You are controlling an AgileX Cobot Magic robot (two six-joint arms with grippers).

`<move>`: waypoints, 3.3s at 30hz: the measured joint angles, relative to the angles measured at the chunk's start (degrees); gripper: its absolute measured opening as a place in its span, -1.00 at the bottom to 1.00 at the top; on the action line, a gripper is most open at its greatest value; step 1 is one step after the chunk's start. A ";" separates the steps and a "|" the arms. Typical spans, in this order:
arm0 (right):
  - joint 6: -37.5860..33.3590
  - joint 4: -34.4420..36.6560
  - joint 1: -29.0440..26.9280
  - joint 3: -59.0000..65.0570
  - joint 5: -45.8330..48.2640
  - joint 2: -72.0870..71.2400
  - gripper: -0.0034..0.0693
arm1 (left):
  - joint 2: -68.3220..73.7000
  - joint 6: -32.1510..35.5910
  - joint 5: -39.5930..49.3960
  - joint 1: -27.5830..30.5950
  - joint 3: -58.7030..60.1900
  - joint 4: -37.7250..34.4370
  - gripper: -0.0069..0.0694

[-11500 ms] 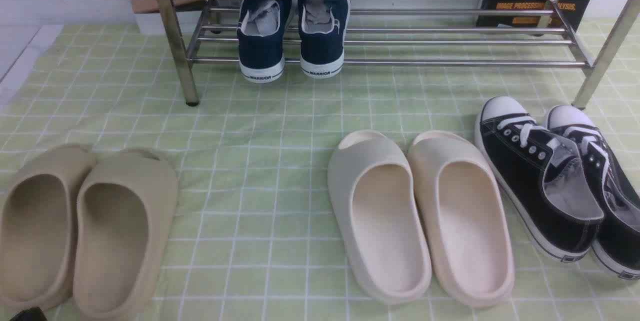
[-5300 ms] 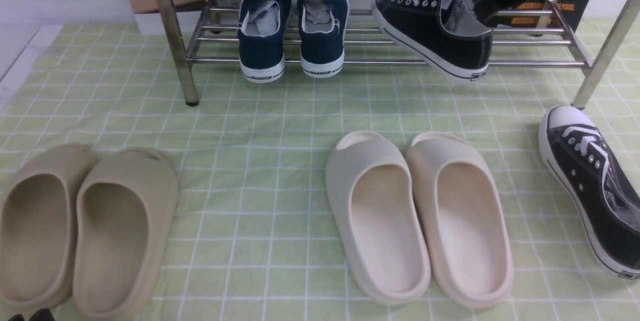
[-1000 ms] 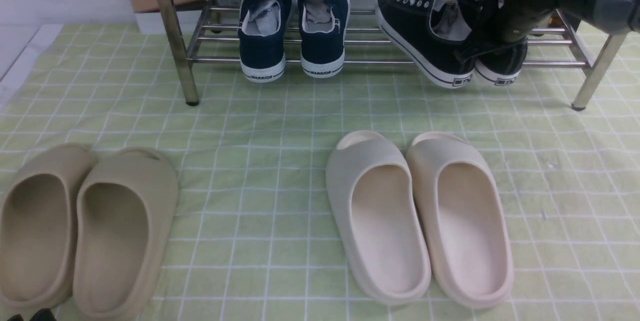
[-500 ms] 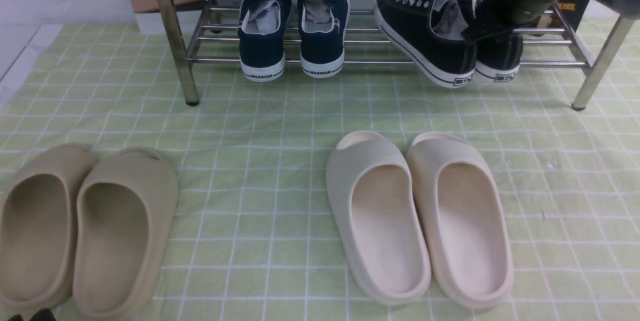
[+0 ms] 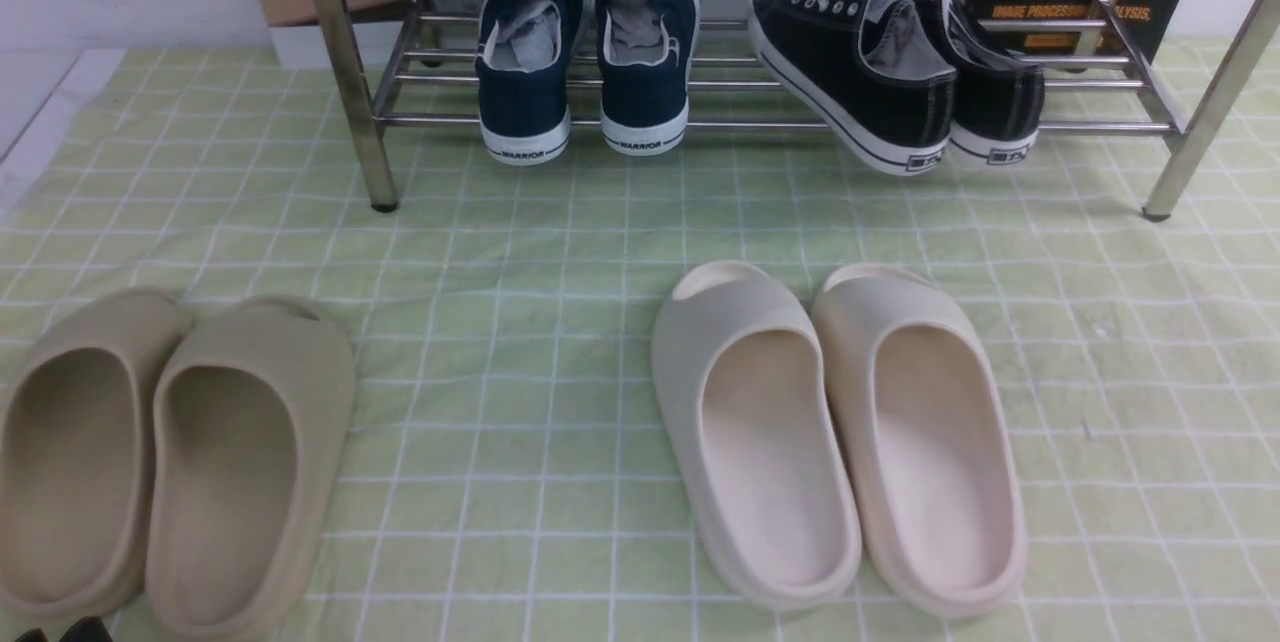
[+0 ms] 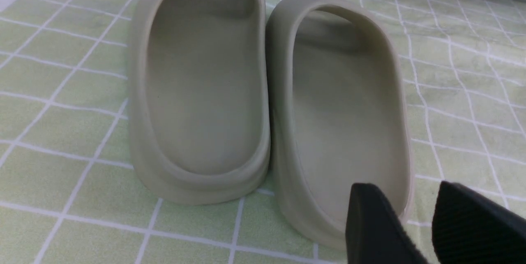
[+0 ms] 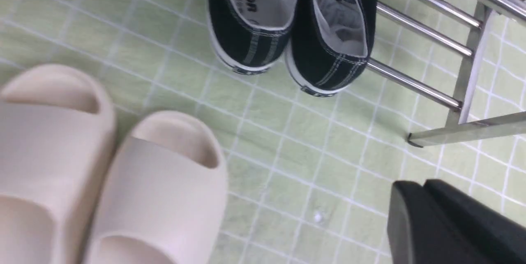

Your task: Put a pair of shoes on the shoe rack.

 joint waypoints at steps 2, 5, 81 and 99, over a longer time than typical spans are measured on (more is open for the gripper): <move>-0.05 2.64 0.00 2.80 -0.49 -3.58 -0.91 | 0.00 0.00 0.00 0.00 0.00 0.00 -0.19; -0.30 6.05 0.00 10.17 -3.43 -10.66 -0.92 | 0.00 0.00 0.00 0.00 0.00 0.00 -0.19; 11.59 2.66 -20.23 113.20 -49.13 -97.57 -0.91 | 0.00 0.02 0.00 0.00 0.00 0.00 -0.19; 12.36 1.00 -15.08 113.08 -48.48 -97.57 -0.91 | 0.00 0.02 0.00 0.00 0.00 0.00 -0.19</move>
